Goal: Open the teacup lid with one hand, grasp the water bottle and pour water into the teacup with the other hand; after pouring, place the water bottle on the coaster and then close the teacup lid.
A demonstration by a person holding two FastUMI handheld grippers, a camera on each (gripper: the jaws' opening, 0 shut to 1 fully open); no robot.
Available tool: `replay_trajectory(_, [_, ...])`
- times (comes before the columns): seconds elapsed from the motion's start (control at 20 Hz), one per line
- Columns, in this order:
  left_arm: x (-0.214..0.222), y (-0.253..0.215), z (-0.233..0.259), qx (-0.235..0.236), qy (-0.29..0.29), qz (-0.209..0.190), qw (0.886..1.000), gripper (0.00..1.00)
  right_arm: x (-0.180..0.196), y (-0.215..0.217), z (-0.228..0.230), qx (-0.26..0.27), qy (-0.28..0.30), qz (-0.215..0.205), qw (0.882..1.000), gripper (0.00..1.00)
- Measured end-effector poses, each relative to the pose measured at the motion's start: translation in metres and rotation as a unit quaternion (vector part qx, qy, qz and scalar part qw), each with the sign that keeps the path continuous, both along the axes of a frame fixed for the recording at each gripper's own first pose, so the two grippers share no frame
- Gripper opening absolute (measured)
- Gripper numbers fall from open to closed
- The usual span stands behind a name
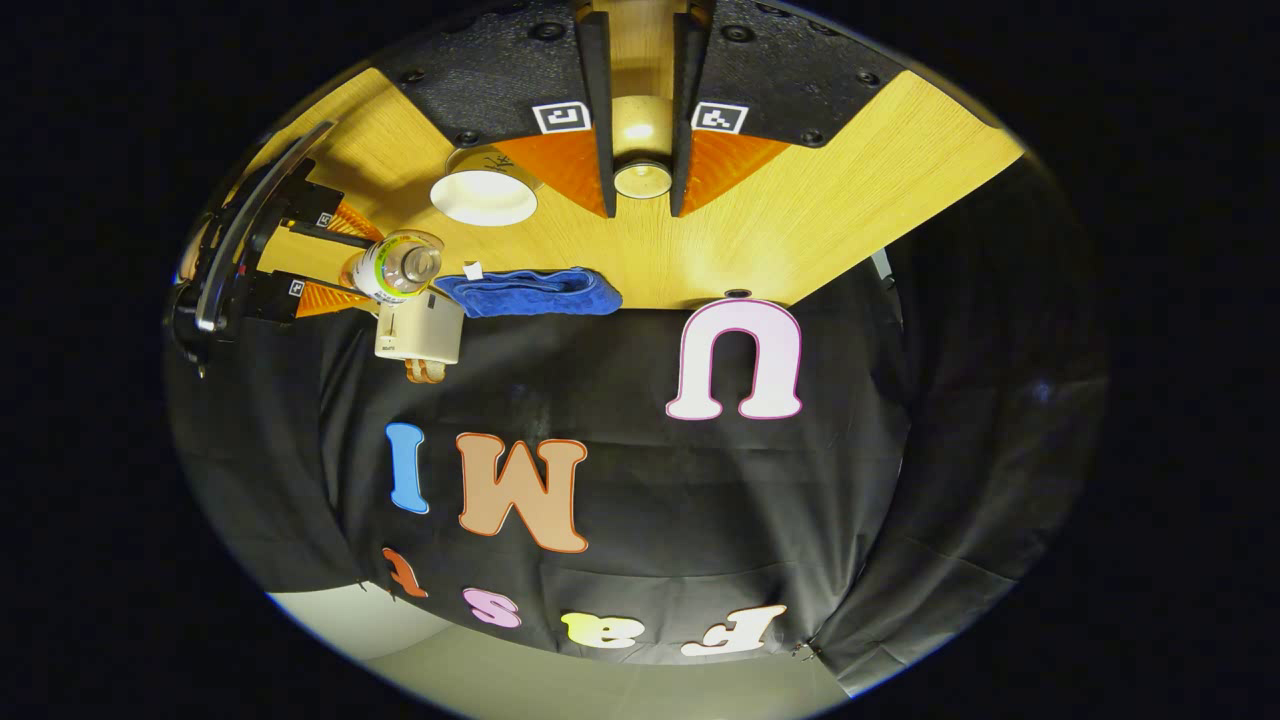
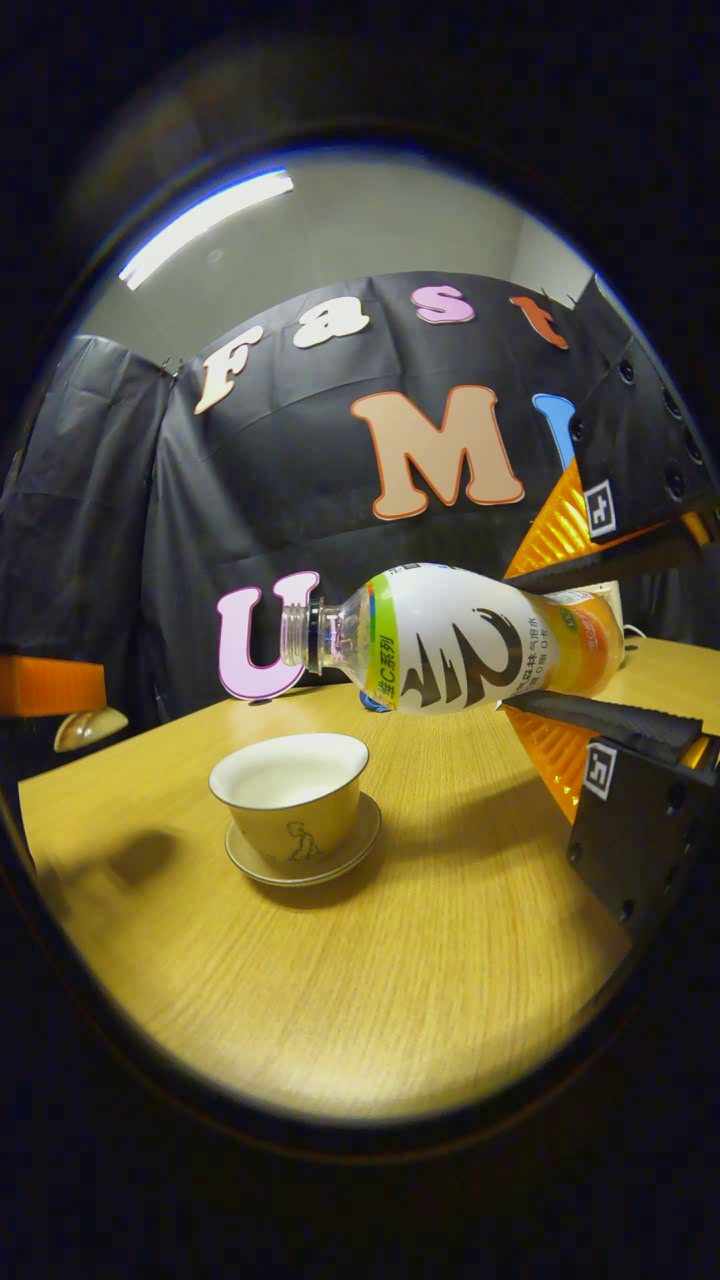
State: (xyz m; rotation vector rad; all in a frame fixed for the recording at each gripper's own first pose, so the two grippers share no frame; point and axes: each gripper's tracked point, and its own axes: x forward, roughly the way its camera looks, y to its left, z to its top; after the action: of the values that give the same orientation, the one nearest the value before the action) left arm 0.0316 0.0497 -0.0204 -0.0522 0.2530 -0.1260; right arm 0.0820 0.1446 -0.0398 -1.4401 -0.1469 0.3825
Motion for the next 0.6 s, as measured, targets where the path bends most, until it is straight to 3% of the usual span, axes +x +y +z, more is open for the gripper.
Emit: replay_trajectory(0.6, [0.0024,0.0056,-0.0045,-0.016,0.002,0.004,1.000,0.22,0.0077,0.0076,0.0106,-0.133,-0.036,0.047,0.989,0.58])
